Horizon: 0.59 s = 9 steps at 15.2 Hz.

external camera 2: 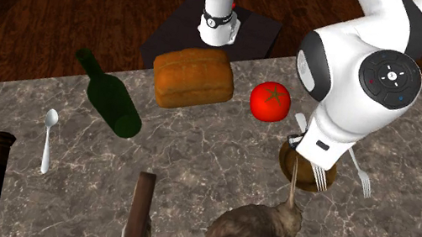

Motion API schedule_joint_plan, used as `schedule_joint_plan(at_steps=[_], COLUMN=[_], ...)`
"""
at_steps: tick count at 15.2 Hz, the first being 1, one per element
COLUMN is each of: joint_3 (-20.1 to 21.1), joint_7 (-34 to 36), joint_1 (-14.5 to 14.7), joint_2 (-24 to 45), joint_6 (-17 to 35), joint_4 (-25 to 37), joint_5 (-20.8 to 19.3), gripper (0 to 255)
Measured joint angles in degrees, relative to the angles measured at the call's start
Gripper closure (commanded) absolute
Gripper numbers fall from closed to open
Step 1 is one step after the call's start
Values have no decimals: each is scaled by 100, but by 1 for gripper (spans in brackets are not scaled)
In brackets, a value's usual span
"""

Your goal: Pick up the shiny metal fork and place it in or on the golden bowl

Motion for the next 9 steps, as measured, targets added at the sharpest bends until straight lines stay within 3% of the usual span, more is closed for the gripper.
schedule_joint_plan(at_steps=[3,9], joint_3=[58,59], joint_7=[242,208], joint_1=[211,244], joint_2=[277,460], joint_6=[19,379], joint_4=[284,151], joint_5=[-54,-65], gripper=[255,255])
